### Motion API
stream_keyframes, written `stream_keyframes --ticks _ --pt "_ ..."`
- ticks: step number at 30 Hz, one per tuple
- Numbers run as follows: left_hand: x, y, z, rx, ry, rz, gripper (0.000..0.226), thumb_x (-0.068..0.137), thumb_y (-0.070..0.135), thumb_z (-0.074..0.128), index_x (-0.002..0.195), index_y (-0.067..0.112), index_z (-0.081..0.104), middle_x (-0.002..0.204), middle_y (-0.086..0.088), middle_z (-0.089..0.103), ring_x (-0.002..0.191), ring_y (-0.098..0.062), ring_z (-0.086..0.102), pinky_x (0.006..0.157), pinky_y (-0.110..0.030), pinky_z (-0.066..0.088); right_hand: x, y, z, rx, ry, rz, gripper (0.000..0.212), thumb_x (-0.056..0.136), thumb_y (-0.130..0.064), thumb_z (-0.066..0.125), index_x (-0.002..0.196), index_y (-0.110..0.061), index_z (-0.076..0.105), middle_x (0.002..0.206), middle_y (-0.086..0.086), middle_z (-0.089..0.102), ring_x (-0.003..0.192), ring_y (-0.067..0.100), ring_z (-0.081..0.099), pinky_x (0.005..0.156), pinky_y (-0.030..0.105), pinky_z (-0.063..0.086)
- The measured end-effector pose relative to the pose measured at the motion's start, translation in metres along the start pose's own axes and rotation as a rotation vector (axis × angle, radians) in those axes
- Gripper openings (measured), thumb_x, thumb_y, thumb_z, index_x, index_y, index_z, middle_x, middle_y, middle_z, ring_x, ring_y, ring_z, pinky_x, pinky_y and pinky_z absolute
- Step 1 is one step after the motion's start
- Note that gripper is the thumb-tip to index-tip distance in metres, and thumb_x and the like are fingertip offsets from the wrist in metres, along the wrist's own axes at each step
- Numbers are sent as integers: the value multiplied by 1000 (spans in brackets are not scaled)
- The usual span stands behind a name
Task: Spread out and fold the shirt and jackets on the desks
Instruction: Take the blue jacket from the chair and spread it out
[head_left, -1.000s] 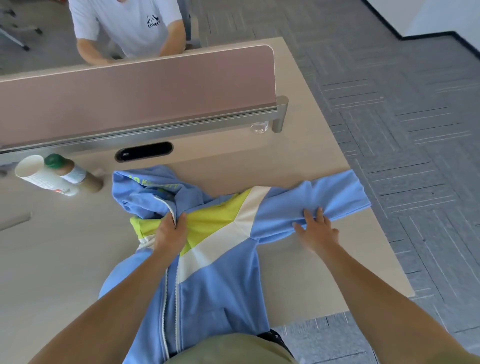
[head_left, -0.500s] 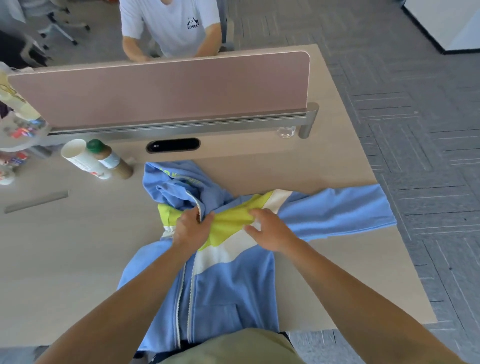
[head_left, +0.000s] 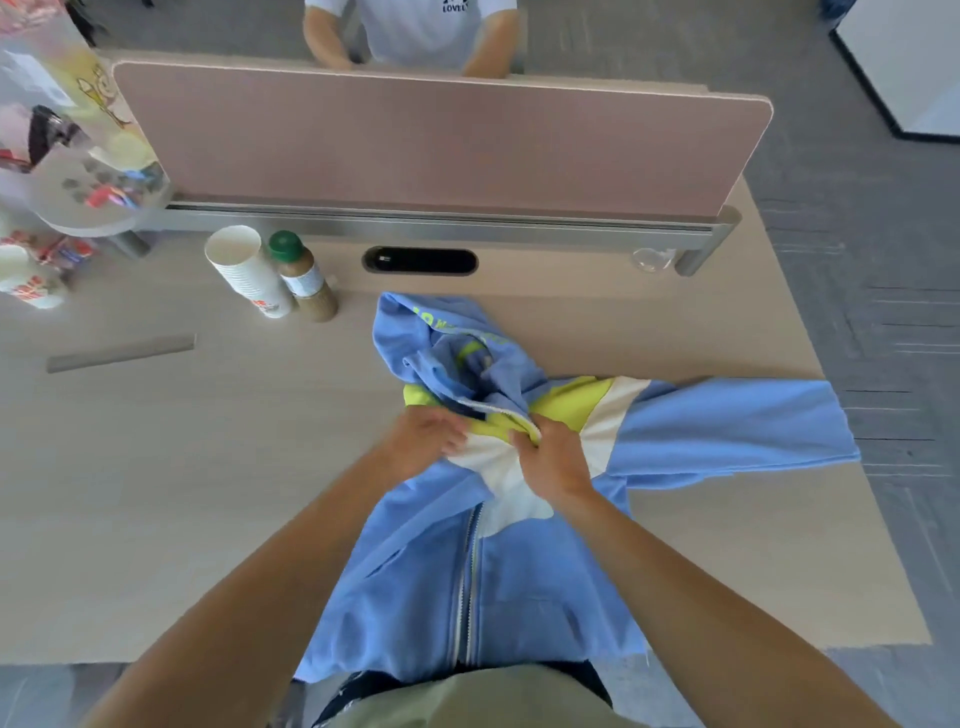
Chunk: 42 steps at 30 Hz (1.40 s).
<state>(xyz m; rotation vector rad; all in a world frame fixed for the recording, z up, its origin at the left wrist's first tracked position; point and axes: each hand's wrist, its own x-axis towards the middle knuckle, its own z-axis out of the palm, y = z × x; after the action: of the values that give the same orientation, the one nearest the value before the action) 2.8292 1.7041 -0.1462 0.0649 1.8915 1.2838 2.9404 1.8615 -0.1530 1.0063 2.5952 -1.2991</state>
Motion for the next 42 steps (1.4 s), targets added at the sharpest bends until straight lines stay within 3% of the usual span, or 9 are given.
stream_keyframes --ticks 5,11,15,22,26,32,35,39,42 --pt "42 -53 -51 752 35 -134 32 96 4 46 124 5 62 128 -12 60 117 -30 58 92 -33 47 -17 -2 -36 166 28 84 29 95 -29 65 68 -29 55 51 -13 51 53 8 47 54 26 38" --pt "34 -50 -34 156 -354 -432 42 73 33 75 106 8 73 118 -18 70 100 -25 68 99 -48 53 -33 0 -61 219 145 144 38 94 -24 68 61 -18 49 49 -11 43 45 4 37 44 17 31" --pt "9 -44 0 72 -602 -532 33 102 37 51 118 11 62 127 -7 64 112 -22 62 91 -35 52 -31 6 -71 281 182 193 33 94 -28 68 77 0 60 66 7 51 62 16 46 55 28 37" --pt "-9 -47 -1 -151 -456 -572 35 93 49 63 93 15 71 87 -2 74 77 -15 67 67 -25 51 -25 19 -84 284 164 206 21 93 -28 69 80 -12 67 67 4 58 61 16 51 53 22 42" --pt "-12 -45 -34 -462 -261 -489 29 94 37 64 74 17 56 51 5 47 38 -3 38 37 -13 28 -19 25 -88 313 149 218 22 93 -24 70 74 -16 64 59 -4 57 54 8 51 46 13 40" --pt "-28 4 -74 -678 -45 -150 15 86 29 71 87 16 64 70 3 54 52 -6 48 49 -15 44 -2 26 -86 260 106 216 23 90 -27 74 74 -12 64 69 4 60 66 20 54 56 26 44" --pt "-40 27 -76 -540 -100 34 21 86 37 68 90 16 69 86 1 68 77 -13 64 76 -25 51 6 24 -81 245 112 242 22 90 -28 73 75 -15 63 74 5 62 75 25 58 59 31 43" --pt "-41 18 -46 -506 -179 -50 32 86 49 66 76 19 70 83 0 66 76 -18 63 76 -33 48 11 27 -78 27 75 350 18 91 -32 69 91 -15 63 101 13 67 91 34 60 70 35 44" --pt "-35 -3 -12 -501 -230 -136 35 97 48 55 101 17 71 95 2 68 86 -16 62 76 -29 51 7 21 -72 -275 181 348 60 85 -39 70 131 -12 44 133 18 45 120 41 48 92 45 43"
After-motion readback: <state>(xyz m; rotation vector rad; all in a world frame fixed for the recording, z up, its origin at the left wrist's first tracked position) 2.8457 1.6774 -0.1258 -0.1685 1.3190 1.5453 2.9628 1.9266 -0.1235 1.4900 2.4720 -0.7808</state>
